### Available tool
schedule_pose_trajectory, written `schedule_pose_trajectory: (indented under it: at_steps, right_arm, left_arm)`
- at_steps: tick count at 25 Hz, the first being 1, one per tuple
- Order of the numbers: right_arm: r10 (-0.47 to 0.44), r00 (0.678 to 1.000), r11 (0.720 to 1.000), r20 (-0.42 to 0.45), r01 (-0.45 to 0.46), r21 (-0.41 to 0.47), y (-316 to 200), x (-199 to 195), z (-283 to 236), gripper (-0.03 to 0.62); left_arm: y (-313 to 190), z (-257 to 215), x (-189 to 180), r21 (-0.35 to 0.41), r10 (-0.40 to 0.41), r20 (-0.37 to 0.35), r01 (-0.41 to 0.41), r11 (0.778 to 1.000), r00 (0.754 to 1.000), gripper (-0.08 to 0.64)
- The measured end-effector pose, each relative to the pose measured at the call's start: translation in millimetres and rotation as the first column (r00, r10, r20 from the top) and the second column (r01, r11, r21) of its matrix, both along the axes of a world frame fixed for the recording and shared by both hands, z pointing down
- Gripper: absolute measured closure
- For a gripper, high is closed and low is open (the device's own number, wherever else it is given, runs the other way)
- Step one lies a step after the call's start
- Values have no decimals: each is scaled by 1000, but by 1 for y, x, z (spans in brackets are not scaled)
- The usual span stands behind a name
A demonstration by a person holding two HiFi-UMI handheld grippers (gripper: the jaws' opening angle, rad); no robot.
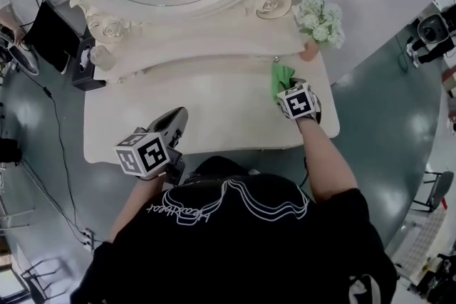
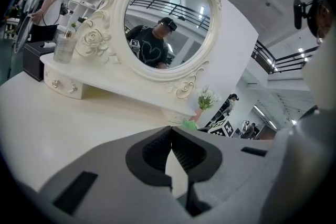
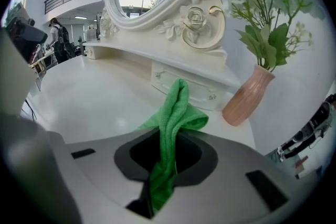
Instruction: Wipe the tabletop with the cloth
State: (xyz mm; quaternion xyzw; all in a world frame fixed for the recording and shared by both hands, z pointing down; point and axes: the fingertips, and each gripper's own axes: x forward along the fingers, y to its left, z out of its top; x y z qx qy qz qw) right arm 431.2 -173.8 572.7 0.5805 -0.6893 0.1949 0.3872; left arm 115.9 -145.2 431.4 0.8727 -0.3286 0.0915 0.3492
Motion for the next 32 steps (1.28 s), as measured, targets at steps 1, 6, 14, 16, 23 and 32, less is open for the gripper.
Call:
schedule_pose_trajectory:
  at_steps: [1, 6, 14, 16, 23, 32]
  right_arm:
    - [12, 1000, 1000, 0, -12, -2, 1, 6, -1, 538]
    - [72, 997, 997, -15, -72, 0, 10, 37, 2, 538]
    - [130, 991, 991, -25, -130, 20, 18, 75, 1, 538]
    - [153, 988, 988, -31, -153, 26, 23, 87, 1, 538]
    - [247, 968, 969, -44, -246, 36, 43, 130, 1, 538]
    - [322, 944, 947, -74, -320, 34, 60, 159, 2, 538]
  left_arm:
    - [0, 1, 4, 0, 7, 0, -7, 1000, 1000, 555]
    - [1, 8, 16, -9, 33, 4, -33, 999, 999, 557]
    - [-1, 8, 34, 7, 63, 2, -63, 998, 998, 555]
    - [1, 9, 31, 8, 58, 3, -58, 998, 998, 555]
    - [7, 14, 9, -18, 16, 15, -16, 1000, 1000, 557]
    - [12, 21, -14, -45, -25, 21, 26, 999, 999, 557]
